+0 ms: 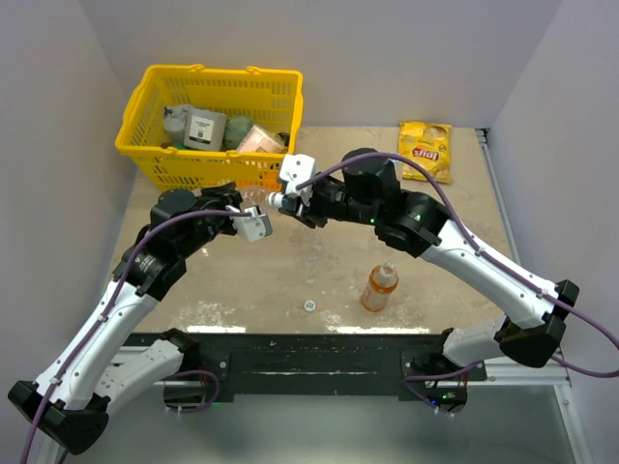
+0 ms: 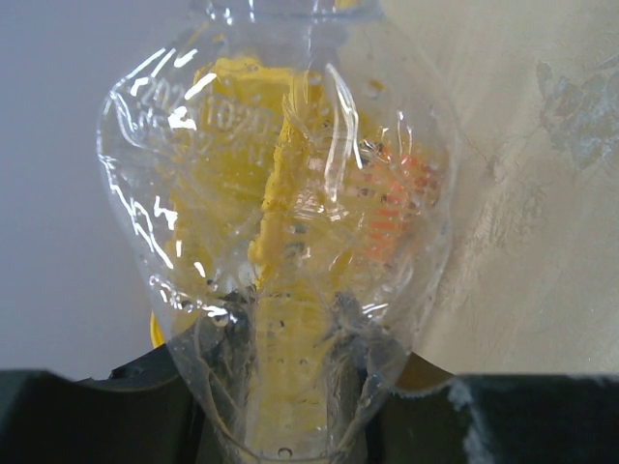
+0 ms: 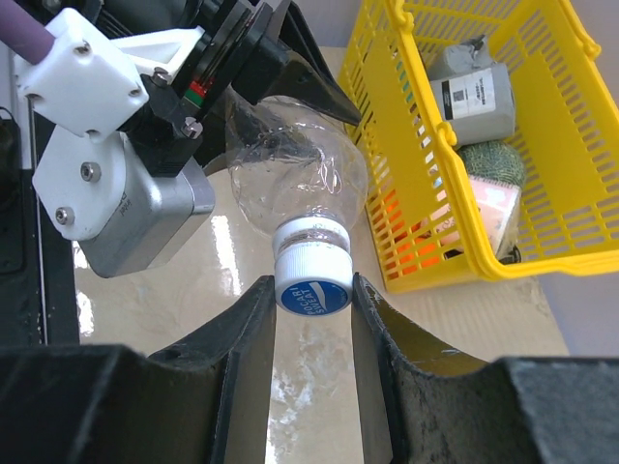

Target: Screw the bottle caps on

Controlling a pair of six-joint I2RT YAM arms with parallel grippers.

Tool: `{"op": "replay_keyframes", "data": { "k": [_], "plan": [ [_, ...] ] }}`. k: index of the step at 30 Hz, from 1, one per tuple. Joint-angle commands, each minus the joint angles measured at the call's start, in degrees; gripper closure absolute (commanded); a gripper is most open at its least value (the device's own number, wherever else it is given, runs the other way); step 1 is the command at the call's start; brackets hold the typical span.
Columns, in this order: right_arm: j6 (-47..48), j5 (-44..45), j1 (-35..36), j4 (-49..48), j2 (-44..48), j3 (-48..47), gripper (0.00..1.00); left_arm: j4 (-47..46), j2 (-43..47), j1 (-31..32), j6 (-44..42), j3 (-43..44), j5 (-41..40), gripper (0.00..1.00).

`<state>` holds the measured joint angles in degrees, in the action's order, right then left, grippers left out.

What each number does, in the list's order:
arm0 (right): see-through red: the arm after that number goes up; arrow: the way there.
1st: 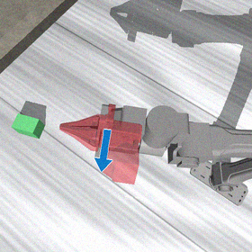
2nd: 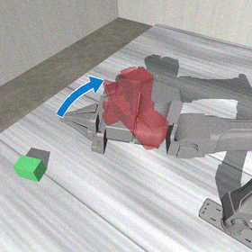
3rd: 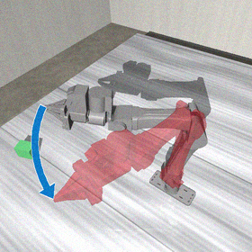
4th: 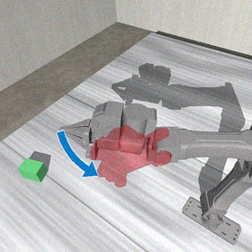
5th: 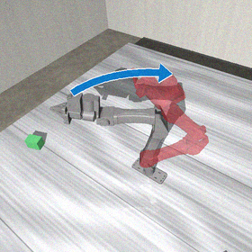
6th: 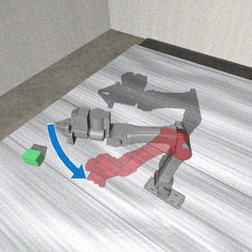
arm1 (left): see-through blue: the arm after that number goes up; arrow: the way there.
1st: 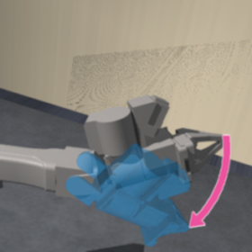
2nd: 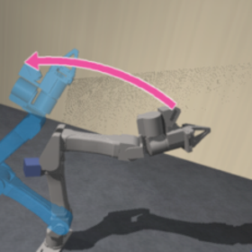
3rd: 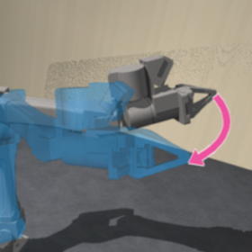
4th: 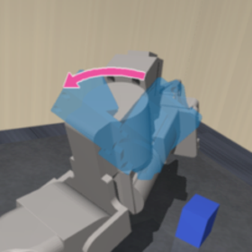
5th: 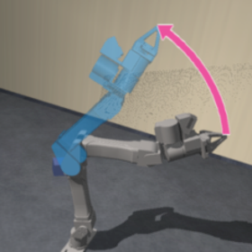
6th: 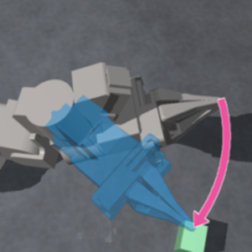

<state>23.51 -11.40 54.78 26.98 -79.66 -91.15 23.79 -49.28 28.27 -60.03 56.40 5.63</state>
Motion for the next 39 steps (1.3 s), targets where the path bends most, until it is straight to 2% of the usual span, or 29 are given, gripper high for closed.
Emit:
{"op": "replay_keyframes", "data": {
  "k": [1,4,9,13,17,20,25,27,31,34,39],
  "plan": [
    [-1.7,1.3,1.8,-1.8,-2.6,0.0,1.0,-12.0,1.4,1.4,2.6,0.6,5.1,1.0],
    [-0.6,-1.0,2.1,-1.3,-3.4,-1.0,1.0,-16.0,2.5,1.7,0.5,-1.8,3.9,1.0],
    [-5.7,-6.9,2.2,-1.3,-5.5,-2.9,1.0,-22.7,3.9,2.1,-3.6,-5.1,3.6,1.0],
    [-12.4,-9.0,2.2,-1.8,-7.1,-4.6,1.0,-28.2,3.3,3.5,-6.5,-5.6,1.2,1.0],
    [-21.8,-14.3,-1.4,-3.9,-8.7,-6.0,1.0,-32.4,2.8,6.4,-10.4,-6.9,-2.5,1.0],
    [-29.6,-19.9,-4.7,-6.5,-9.8,-6.6,1.0,-39.9,3.4,9.8,-15.9,-11.9,-7.5,1.0],
    [-41.2,-29.8,-9.0,-14.8,-10.8,-6.4,1.0,-64.4,2.3,16.4,-24.7,-24.0,-18.4,1.0],
    [-45.3,-34.4,-10.0,-19.7,-10.9,-5.8,1.0,-73.9,0.7,18.0,-28.6,-27.8,-20.2,1.0],
    [-52.7,-41.5,-12.2,-25.7,-12.4,-6.0,1.0,-84.1,-1.1,19.3,-34.1,-32.4,-20.7,1.0],
    [-56.8,-43.1,-14.4,-28.7,-13.8,-5.3,1.0,-87.6,-2.8,19.5,-37.9,-33.8,-21.8,1.0],
    [-57.7,-39.8,-15.0,-27.3,-14.4,-5.4,1.0,-83.9,-3.9,19.4,-41.0,-32.7,-26.8,1.0]
  ]
}}
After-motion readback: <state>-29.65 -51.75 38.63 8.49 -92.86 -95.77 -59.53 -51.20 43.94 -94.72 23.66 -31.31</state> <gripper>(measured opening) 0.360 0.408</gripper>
